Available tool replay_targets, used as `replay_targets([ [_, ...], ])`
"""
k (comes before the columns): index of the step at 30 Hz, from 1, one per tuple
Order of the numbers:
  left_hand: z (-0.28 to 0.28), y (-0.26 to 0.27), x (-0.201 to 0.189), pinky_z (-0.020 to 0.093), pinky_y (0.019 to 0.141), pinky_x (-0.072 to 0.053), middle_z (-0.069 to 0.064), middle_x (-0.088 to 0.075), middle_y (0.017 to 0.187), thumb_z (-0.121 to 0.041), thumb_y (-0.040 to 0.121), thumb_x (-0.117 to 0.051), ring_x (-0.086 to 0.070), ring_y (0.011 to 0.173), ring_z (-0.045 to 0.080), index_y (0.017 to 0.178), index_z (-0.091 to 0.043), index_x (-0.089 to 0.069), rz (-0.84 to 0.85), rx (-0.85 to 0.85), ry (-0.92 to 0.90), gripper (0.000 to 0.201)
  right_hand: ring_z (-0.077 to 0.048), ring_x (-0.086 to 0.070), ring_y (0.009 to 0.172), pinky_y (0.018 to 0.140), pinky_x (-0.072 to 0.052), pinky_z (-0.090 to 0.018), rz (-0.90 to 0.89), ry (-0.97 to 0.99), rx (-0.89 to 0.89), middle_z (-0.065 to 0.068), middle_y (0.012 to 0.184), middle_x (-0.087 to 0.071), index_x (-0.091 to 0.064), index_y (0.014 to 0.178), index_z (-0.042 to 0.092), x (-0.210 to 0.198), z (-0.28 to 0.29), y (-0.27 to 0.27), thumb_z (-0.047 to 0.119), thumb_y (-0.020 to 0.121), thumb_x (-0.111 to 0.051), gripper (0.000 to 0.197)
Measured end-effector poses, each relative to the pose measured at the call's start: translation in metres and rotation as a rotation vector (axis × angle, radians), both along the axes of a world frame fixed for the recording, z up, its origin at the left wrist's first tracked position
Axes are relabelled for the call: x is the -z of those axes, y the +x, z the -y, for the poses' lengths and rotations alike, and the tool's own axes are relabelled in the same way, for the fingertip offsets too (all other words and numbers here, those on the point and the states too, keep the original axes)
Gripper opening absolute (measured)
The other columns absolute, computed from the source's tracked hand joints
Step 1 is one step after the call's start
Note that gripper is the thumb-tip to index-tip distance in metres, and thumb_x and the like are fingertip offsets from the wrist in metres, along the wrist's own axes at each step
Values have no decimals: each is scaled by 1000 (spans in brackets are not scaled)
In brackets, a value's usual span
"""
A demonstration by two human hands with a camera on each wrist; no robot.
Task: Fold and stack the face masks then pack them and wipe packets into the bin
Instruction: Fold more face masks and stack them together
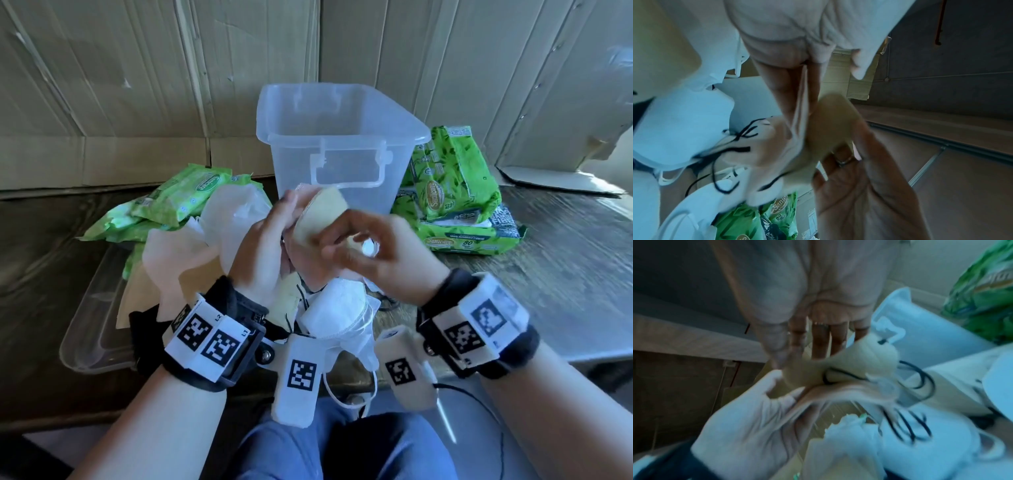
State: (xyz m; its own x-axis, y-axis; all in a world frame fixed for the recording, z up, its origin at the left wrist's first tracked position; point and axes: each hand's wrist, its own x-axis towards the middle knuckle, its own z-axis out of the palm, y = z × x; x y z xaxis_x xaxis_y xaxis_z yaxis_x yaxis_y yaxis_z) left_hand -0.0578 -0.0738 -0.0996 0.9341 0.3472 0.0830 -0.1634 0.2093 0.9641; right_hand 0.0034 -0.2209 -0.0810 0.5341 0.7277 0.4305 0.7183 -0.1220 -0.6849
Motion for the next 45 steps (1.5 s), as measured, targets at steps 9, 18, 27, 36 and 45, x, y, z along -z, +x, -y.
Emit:
replay_targets([
  [9,-1,2,3,20,65,-49,5,-68,95,10,85,-54,-60,79,14,113,-8,-64,12,-84,213,34,-15,-51,85,72,-43,-16,-74,25,208,2,97,-53,-54,115,20,6,-4,33,6,79,-66,40],
  [18,3,3,2,25,80,-53,-4,-74,86,0,72,-69,-66,83,12,90,-19,-71,83,5,226,26,-7,-46,52,46,-38,-12,-316,230,123,2,67,-51,-53,107,22,-12,7,32,-14,64,-73,58],
  [27,7,-1,2,17,87,-49,-14,-70,96,19,76,-59,-64,91,0,103,-22,-62,157,48,336,49,-21,-49,65,65,-43,-36,-250,106,66,1,68,-50,-59,95,34,-7,0,34,-8,69,-72,51],
  [36,1,-3,8,22,95,-43,-2,-65,116,13,73,-67,-62,108,9,114,-28,-56,183,6,474,59,-10,-43,60,62,-35,-24,-36,-33,190,6,71,-45,-51,70,34,-3,1,35,18,58,-84,39],
  [45,0,-7,2,25,78,-50,-1,-73,89,-23,72,-68,-64,83,11,92,-21,-69,99,-24,426,20,0,-50,67,67,-39,-19,-99,167,65,14,68,-56,-52,73,18,-8,8,34,16,72,-66,14],
])
